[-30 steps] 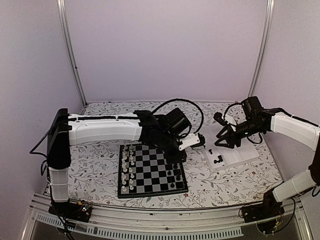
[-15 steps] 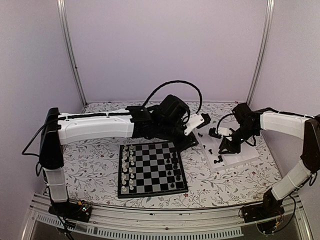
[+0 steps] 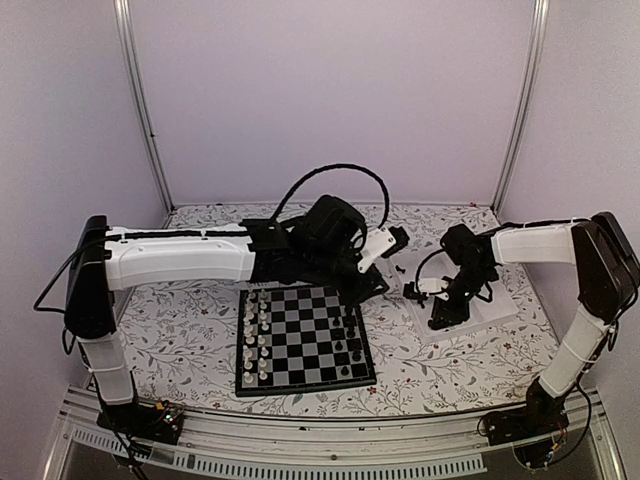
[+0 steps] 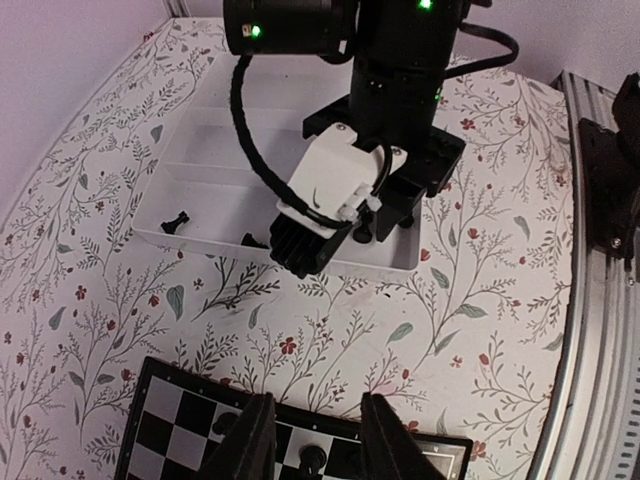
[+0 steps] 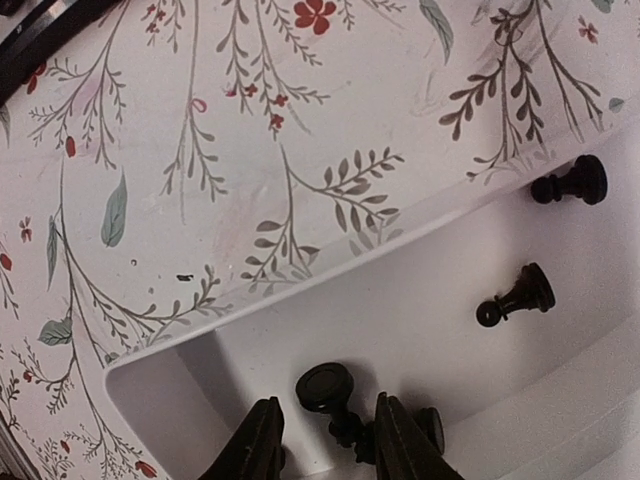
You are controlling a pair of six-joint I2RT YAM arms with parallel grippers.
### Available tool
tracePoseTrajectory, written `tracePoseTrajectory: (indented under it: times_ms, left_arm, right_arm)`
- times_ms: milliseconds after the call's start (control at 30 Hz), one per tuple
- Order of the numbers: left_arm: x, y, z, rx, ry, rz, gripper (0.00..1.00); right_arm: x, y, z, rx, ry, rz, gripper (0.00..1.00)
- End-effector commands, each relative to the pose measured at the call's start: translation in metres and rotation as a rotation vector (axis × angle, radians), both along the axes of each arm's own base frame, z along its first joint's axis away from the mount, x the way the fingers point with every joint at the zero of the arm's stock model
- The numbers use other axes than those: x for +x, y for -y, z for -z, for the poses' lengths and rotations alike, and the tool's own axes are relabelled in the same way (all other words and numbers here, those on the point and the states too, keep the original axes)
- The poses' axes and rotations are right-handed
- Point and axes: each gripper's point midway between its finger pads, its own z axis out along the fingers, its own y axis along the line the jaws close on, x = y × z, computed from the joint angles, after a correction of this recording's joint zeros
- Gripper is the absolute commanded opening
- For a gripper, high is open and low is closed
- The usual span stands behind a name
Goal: Set up the chess pieces on the board
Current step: Pick up the chess piece from the storage box.
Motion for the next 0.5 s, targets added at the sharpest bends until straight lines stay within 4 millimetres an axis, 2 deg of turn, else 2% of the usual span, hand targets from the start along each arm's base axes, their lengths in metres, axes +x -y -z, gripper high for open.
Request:
tracePoseTrajectory:
  times_ms: [0, 233, 400, 467]
  left_arm:
    - [0.005, -0.005, -0.02, -0.064, 0.015, -0.023, 0.32]
    - [0.008, -0.008, -0.023, -0.079, 0.015, -0.032, 0.33]
    - [0.009, -0.011, -0.02, -0.069, 0.017, -0.039, 0.33]
    - [0.01, -0.014, -0.021, -0.068, 0.019, -0.046, 0.33]
  right_arm:
    - [0.004, -0.006, 0.001, -0.012, 0.0, -0.005, 0.34]
    - [0.003, -0.016, 0.014, -0.035, -0.028, 0.001, 0.31]
    - [0.011, -0.008, 0.024, -0.107, -0.027, 0.059, 0.19]
    - [0.013, -0.007, 0.021, -0.113, -0.021, 0.077, 0.16]
